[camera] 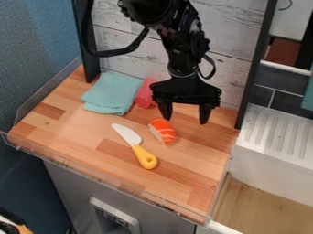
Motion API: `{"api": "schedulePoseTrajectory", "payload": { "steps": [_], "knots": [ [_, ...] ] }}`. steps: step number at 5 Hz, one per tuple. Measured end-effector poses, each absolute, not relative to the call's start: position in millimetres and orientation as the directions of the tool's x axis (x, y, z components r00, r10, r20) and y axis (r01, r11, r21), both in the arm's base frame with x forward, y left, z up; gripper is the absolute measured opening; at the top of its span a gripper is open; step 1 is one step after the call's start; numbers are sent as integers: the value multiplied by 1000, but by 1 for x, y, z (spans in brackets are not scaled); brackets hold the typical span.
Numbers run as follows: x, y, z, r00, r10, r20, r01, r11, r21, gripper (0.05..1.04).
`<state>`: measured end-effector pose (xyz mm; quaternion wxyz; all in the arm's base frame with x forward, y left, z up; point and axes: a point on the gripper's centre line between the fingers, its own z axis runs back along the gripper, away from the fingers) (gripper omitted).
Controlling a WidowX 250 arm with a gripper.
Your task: Move the white and orange thing to the bottom right corner of the table
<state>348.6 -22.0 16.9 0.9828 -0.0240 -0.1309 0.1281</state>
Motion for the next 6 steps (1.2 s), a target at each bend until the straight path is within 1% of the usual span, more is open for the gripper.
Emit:
{"api": "schedulePoseTrajectory", "payload": {
  "steps": [1, 2, 3, 4, 5, 6],
  "knots": [
    [345, -21, 6, 937, 268, 223, -259, 963, -68, 1001],
    [339, -2, 3, 895, 388, 218, -392, 920, -30, 1001],
    [336, 17, 3, 814, 535, 225, -543, 839, -30, 1001],
    [339, 24, 6, 680, 686, 259, -698, 714, -57, 1001],
    [347, 25, -2, 624, 745, 236, -759, 650, -44, 1001],
    [355, 18, -17, 553, 803, 222, -819, 573, -28, 1001]
  ]
}}
